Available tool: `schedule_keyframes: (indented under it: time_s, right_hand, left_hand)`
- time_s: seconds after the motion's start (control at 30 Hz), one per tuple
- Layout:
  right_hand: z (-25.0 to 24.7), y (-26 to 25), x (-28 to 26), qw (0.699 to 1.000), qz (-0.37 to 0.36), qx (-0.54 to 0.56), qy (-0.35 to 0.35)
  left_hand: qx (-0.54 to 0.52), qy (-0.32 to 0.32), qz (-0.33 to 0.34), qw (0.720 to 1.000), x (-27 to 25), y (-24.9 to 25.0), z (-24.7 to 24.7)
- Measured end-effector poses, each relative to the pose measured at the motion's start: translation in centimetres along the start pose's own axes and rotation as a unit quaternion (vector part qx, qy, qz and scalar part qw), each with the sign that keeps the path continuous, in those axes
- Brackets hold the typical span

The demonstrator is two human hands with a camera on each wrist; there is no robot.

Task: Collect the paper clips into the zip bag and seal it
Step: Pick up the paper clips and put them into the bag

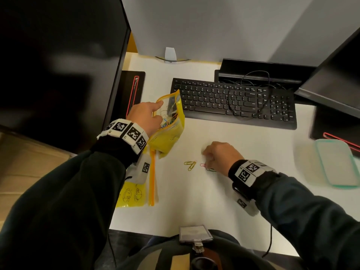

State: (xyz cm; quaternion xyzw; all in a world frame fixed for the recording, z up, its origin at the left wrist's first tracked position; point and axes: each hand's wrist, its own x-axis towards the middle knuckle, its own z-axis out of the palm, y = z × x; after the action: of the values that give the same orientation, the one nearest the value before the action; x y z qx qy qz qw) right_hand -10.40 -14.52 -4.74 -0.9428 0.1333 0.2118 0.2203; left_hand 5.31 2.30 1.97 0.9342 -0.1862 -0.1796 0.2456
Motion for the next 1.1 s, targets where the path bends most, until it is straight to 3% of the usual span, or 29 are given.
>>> schedule_keyframes:
  time_s: [0.47, 0.63, 0.83, 1.0, 1.1]
  right_hand:
    - [2.0, -0.4, -1.9, 0.997, 0.048, -0.067, 0.010]
    - [2.1, -0.6, -2.1, 0.996, 0.086, -0.023, 0.007]
    - [2.1, -1.0, -2.5, 0.998, 0.052, -0.036, -0.001]
    - [2.4, -0.9, -3.0, 0.996, 0.021, 0.087, 0.007]
    - [2.2, -1.1, -2.3, 0.995, 0.024, 0.099, 0.020]
  left_hand:
    - [-0.003, 0.003, 0.007, 1.000, -0.5, 0.2, 0.3]
    - [0.007, 0.001, 0.009, 1.000, -0.6, 0.5, 0.3]
    - [0.010, 0.002, 0.010, 1.000, -0.7, 0.6, 0.5]
    - [0.013, 0.002, 0.016, 1.000, -0.7, 0.8, 0.5]
    - [0.016, 0.003, 0.018, 1.000, -0.6, 0.7, 0.5]
